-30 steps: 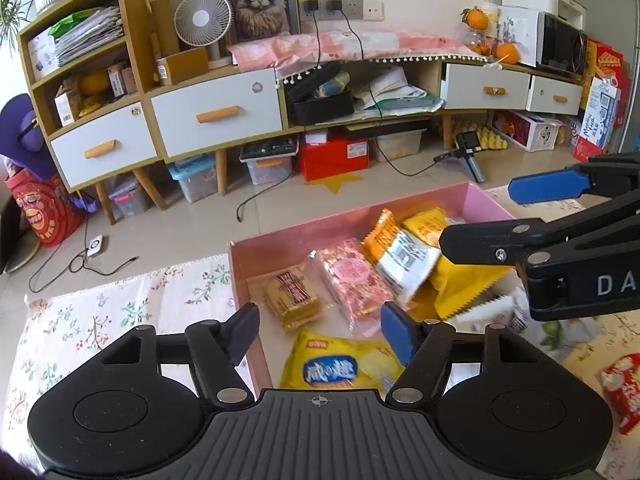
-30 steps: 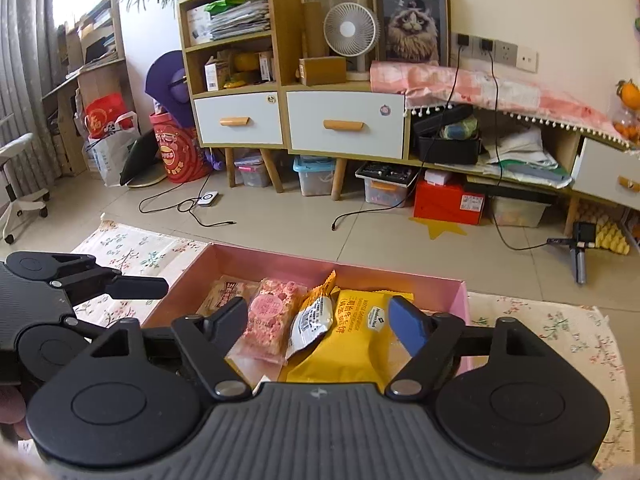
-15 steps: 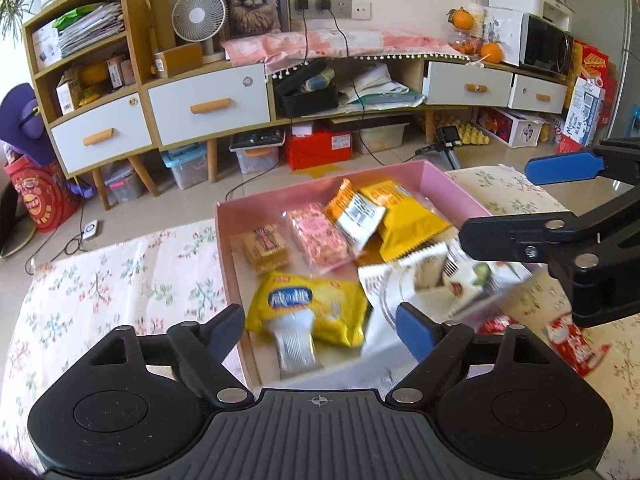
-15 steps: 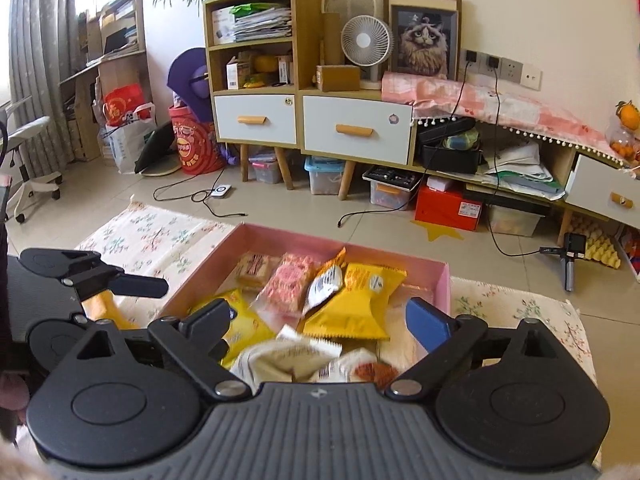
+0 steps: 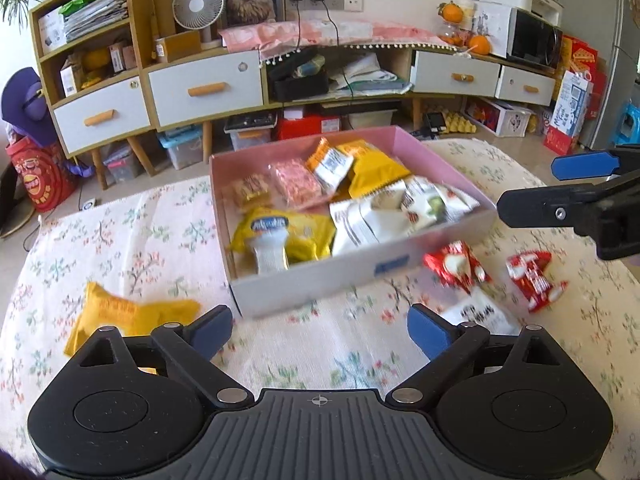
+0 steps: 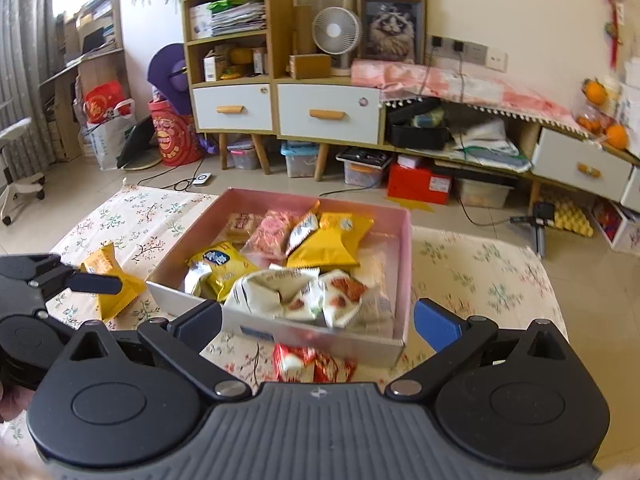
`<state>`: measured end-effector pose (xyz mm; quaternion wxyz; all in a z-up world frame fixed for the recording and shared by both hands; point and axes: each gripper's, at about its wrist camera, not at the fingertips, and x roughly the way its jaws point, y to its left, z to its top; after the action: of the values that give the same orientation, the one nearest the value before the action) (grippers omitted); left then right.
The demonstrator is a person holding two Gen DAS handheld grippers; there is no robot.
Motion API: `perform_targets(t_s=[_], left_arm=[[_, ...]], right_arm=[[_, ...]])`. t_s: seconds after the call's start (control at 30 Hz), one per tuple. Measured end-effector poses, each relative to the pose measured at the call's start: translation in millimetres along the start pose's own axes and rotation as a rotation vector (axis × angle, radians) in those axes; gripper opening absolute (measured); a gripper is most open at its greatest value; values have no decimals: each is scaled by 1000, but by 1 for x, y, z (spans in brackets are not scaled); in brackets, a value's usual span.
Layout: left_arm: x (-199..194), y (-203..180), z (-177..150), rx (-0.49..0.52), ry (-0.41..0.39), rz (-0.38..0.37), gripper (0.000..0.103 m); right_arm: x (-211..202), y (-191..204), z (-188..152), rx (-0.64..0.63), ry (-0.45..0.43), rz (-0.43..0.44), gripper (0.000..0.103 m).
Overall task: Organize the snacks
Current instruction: 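Move the left tool to the white monkey-print pack while the right tool moves to a red-white candy pack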
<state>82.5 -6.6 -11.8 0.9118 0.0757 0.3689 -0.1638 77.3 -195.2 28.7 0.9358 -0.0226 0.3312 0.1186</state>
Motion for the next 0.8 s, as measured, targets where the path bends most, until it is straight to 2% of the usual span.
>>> perform_targets(t_s=[0.27,0.43,0.57,0.8], left_arm=[[-6,-13,-19,27,4,-27,98],[-1,-25,-33,126,1,-81,98],[9,-32,-38,155,13,-117,98],[29,-58,-36,269,16,-192,98]], right_arm=[[-8,-7,-23,50,25,-45,103],[-13,-15,-42,55,23,-61,103],[-18,-22,-46,35,9,-91,103],[-4,-39,-59,28,68,-97,103]])
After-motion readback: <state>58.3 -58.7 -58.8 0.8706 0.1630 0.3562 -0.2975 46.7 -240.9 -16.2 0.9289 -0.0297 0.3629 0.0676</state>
